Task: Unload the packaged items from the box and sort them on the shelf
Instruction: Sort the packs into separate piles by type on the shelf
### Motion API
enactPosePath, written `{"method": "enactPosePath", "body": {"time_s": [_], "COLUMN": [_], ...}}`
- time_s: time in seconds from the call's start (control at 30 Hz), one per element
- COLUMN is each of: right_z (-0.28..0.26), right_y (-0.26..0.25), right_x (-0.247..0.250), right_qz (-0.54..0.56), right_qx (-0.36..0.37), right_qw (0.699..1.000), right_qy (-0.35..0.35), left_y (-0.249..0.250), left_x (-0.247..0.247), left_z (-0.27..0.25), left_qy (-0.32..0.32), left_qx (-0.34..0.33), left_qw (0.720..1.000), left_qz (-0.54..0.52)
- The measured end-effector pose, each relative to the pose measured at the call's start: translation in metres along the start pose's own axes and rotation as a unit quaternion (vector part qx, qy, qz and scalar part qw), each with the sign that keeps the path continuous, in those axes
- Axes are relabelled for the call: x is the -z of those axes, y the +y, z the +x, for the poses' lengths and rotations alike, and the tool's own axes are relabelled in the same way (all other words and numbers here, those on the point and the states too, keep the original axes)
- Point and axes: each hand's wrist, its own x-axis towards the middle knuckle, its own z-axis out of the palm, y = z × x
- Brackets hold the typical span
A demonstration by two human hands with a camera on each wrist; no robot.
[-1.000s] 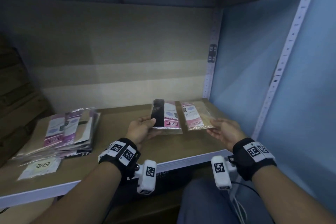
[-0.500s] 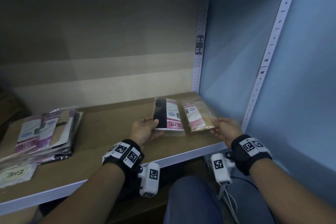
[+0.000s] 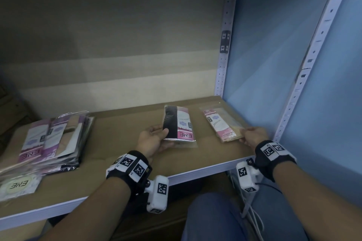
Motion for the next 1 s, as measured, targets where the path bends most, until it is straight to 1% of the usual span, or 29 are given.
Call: {"method": "enactPosePath", "body": {"time_s": [0.13, 0.27, 0.43, 0.5, 0.57, 0.63, 0.7, 0.73, 0.77, 0.83, 0.9, 1.0], "right_z": [0.008, 0.003, -0.008, -0.016, -0.027, -0.04, -0.057, -0.069, -0.081, -0.099, -0.112, -0.121], "right_y": [0.002, -0.001, -0.006, -0.009, -0.014, -0.021, -0.028, -0.031, -0.035, -0.04, -0.041, -0.042], "right_x": [-0.004, -0.002, 0.01, 0.012, 0.011, 0.005, -0.005, -0.009, -0.014, -0.021, -0.027, -0.036], "right_qz": [-0.038, -0.046, -0.145, -0.167, -0.168, -0.151, -0.08, -0.051, -0.049, -0.064, -0.033, 0.025], "right_qx": [-0.003, 0.01, 0.073, 0.095, 0.113, 0.116, 0.084, 0.069, 0.063, 0.064, 0.064, 0.054], "right_qw": [0.999, 0.999, 0.986, 0.98, 0.979, 0.982, 0.989, 0.986, 0.979, 0.961, 0.952, 0.952], "right_qy": [0.005, 0.005, 0.043, 0.043, 0.029, -0.004, -0.09, -0.141, -0.189, -0.26, -0.299, -0.299], "left_y": [-0.003, -0.004, -0.004, -0.003, -0.002, 0.0, 0.001, 0.002, 0.003, 0.004, 0.006, 0.008], "left_x": [0.004, 0.004, -0.002, -0.005, -0.009, -0.013, -0.016, -0.017, -0.018, -0.021, -0.023, -0.022], "left_z": [0.004, 0.006, 0.004, 0.001, -0.004, -0.01, -0.015, -0.018, -0.022, -0.028, -0.032, -0.037], "left_qy": [0.0, -0.005, -0.016, -0.023, -0.031, -0.039, -0.041, -0.041, -0.043, -0.047, -0.048, -0.045], "left_qx": [0.003, 0.01, 0.006, 0.001, -0.003, -0.005, -0.006, -0.006, -0.004, 0.0, 0.001, 0.005], "left_qw": [1.0, 1.0, 1.0, 1.0, 0.999, 0.999, 0.999, 0.999, 0.998, 0.998, 0.998, 0.998], "left_qz": [0.002, 0.004, -0.002, -0.005, -0.006, -0.013, -0.022, -0.027, -0.034, -0.047, -0.052, -0.046]}}
